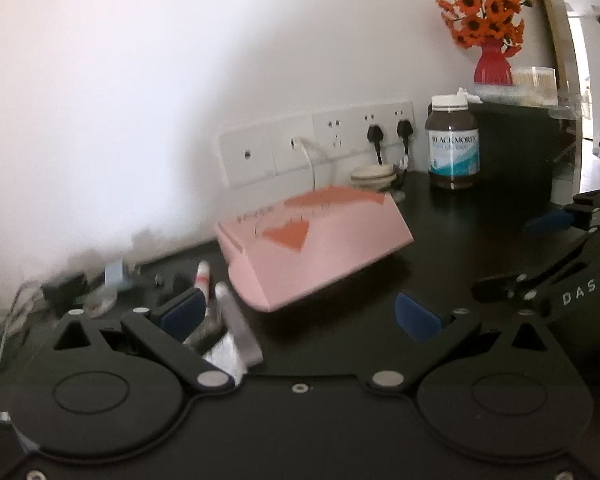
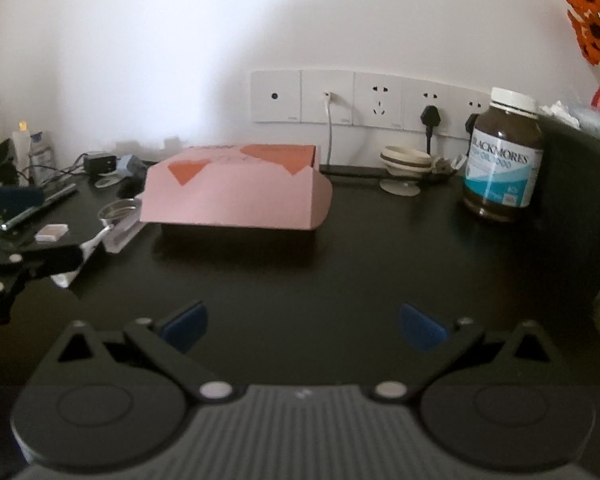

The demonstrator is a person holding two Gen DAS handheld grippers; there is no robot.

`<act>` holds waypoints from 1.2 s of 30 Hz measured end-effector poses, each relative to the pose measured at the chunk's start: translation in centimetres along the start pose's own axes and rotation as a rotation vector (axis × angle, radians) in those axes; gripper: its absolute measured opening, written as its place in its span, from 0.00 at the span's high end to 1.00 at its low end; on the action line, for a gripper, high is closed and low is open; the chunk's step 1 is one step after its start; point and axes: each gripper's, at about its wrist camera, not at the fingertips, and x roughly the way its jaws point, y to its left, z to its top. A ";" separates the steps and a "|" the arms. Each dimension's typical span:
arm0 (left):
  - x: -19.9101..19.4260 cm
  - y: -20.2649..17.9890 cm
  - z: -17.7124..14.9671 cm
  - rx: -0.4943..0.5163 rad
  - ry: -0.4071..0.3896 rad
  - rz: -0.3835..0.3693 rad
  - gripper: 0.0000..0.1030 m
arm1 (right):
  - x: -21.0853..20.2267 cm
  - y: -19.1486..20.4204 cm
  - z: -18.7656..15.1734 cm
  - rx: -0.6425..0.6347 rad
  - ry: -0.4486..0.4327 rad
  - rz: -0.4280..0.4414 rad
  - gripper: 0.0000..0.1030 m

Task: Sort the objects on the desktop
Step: 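Move the right tool back toward the pink box, then grasp the pink box with the right tool and lift it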

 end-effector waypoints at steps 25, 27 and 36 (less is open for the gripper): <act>0.6 3.7 0.0 -0.108 -0.070 0.059 0.00 | 9.2 2.5 4.4 -0.043 0.027 -0.086 0.01; 0.7 3.8 0.0 -0.111 -0.067 0.061 0.00 | 9.7 2.6 4.5 -0.053 0.044 -0.098 0.01; 0.4 3.7 0.1 -0.113 -0.079 0.062 0.00 | 11.3 2.3 5.0 -0.018 0.093 -0.113 0.01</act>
